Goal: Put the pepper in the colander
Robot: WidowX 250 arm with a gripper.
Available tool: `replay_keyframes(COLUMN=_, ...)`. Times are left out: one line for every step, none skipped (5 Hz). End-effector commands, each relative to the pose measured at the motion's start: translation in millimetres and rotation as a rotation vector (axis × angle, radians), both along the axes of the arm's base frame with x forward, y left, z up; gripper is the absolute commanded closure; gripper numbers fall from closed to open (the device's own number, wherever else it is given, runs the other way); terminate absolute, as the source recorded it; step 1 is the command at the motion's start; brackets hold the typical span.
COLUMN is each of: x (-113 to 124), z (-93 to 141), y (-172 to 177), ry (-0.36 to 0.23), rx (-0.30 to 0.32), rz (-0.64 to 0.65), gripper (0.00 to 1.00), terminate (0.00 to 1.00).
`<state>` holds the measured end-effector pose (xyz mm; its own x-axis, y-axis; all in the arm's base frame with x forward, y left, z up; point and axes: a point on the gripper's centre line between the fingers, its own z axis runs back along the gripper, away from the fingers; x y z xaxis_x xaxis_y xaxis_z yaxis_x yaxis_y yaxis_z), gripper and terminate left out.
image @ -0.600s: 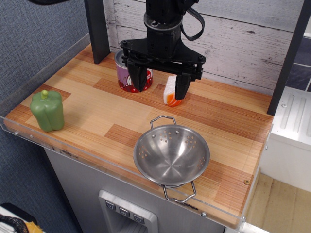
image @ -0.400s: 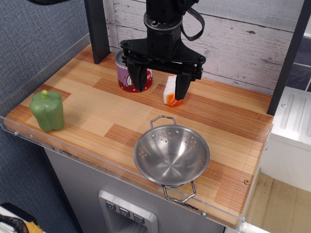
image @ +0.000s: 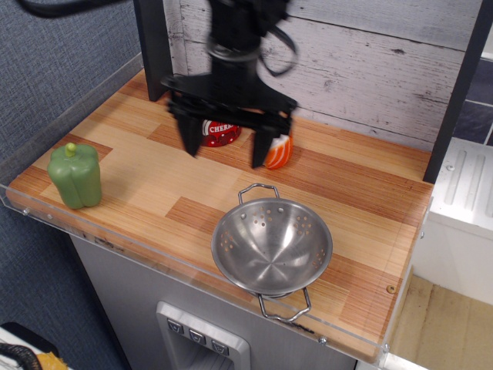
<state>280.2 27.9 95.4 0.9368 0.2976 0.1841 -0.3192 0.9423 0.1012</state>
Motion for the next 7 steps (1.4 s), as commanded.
replay_keyframes(x=-36.7, z=22.0, y=72.5, ry=-0.018, rx=0.030, rz=0.164, gripper=0.00, terminate=0.00)
replay_keyframes(x=-51.8, z=23.5, y=103.7, ry=-0.011, rx=0.051, rz=0.280, gripper=0.00, terminate=0.00)
replay_keyframes(x=-58.6, z=22.4, y=120.8, ry=-0.006, rx=0.067, rz=0.305, gripper=0.00, terminate=0.00)
replay_keyframes(x=-62.3, z=18.3, y=134.3, ry=-0.006, rx=0.078, rz=0.327, gripper=0.00, terminate=0.00)
replay_keyframes(x=-56.3, z=7.8, y=140.7, ry=-0.070, rx=0.020, rz=0.309, gripper=0.00, terminate=0.00)
replay_keyframes(x=-48.9, z=-3.6, y=145.9, ry=-0.055, rx=0.021, rz=0.290, gripper=0.00, terminate=0.00)
replay_keyframes(x=-44.8, z=-13.8, y=148.0, ry=-0.027, rx=0.013, rz=0.287, gripper=0.00, terminate=0.00)
